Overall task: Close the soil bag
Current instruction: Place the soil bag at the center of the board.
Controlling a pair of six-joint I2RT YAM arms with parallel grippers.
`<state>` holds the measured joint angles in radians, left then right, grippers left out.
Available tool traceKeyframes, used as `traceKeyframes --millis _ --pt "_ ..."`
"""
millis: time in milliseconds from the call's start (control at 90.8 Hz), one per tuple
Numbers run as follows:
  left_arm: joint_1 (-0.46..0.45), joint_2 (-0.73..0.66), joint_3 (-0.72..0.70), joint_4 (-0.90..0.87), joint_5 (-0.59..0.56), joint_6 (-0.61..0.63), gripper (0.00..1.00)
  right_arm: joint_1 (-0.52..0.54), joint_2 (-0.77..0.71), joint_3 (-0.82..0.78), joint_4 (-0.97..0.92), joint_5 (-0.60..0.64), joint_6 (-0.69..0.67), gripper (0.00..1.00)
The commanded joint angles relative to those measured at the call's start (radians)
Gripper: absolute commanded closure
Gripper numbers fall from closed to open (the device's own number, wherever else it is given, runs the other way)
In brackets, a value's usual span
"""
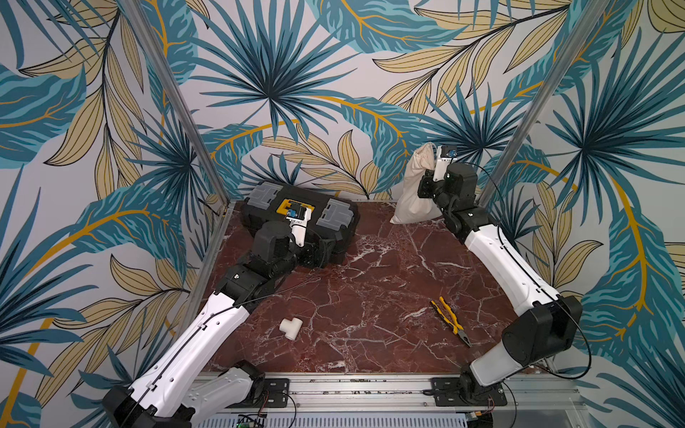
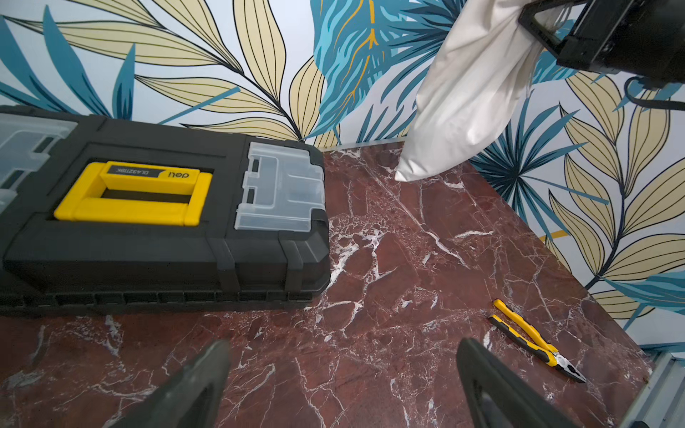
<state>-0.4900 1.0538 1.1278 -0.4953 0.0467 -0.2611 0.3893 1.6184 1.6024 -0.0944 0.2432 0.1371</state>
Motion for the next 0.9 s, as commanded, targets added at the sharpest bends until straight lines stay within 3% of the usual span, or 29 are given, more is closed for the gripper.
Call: traceKeyframes --millis 0,595,892 --pt "0.004 -0.029 -0.02 -0.012 -0.04 -0.015 0.0 -0.02 0.002 0.051 0.073 0.065 0.087 1.0" --pt "0.004 -0.094 -0.073 -0.028 -0.131 0.013 0.0 -0.035 0.128 -0.093 0.275 0.151 0.297 1.0" --pt "0.005 -0.054 -0.068 0.022 -0.038 0.121 0.0 -0.034 0.228 -0.103 0.341 0.17 0.427 1.0"
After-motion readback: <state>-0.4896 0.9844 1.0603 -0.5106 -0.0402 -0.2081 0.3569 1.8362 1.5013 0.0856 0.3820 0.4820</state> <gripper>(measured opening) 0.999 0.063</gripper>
